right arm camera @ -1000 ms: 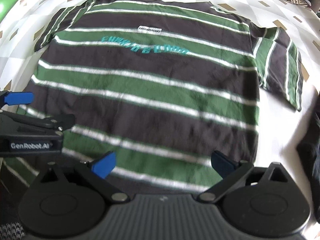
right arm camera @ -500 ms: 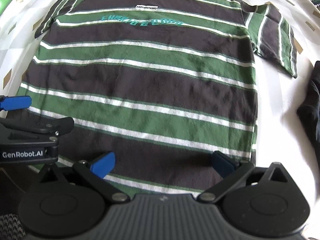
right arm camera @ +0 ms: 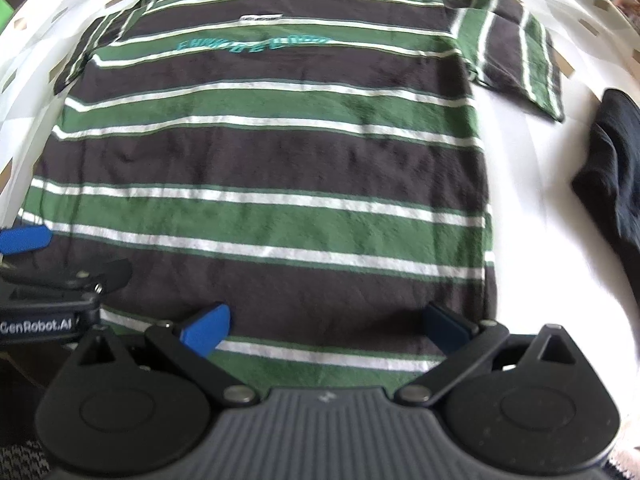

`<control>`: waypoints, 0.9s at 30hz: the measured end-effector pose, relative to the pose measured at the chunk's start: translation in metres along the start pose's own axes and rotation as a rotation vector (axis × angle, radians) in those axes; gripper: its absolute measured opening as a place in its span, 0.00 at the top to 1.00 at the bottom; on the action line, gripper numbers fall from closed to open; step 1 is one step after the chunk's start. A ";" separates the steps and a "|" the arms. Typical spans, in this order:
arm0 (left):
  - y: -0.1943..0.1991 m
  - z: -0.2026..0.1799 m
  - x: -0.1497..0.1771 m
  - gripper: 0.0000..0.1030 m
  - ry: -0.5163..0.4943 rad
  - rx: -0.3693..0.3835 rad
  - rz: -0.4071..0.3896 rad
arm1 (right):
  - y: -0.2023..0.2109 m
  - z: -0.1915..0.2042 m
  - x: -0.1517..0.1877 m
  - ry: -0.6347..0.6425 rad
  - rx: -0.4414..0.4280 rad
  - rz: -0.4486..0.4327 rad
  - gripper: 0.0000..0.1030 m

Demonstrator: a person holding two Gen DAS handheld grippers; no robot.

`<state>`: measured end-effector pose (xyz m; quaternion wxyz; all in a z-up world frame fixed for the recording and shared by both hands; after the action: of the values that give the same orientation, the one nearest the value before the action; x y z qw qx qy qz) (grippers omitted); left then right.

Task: Fold clothes

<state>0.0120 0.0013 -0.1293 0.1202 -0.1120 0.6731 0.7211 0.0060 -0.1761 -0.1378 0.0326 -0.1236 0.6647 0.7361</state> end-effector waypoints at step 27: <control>0.021 -0.015 0.031 0.08 -0.038 -0.010 -0.026 | 0.021 -0.008 0.035 -0.110 0.084 -0.111 0.02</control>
<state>-0.0238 -0.0146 -0.1204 0.1417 -0.1078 0.6655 0.7248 -0.0310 -0.1907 -0.1256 0.1150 -0.1181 0.6843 0.7103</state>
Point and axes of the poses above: each gripper's, at about its wrist camera, not at the fingertips, and y roughly against the way its jaws point, z to its left, x to its underside, the point moved 6 cm from there along -y, roughly the way its jaws point, and after that the axes turned 5 degrees about -x, right-handed, at the moved point
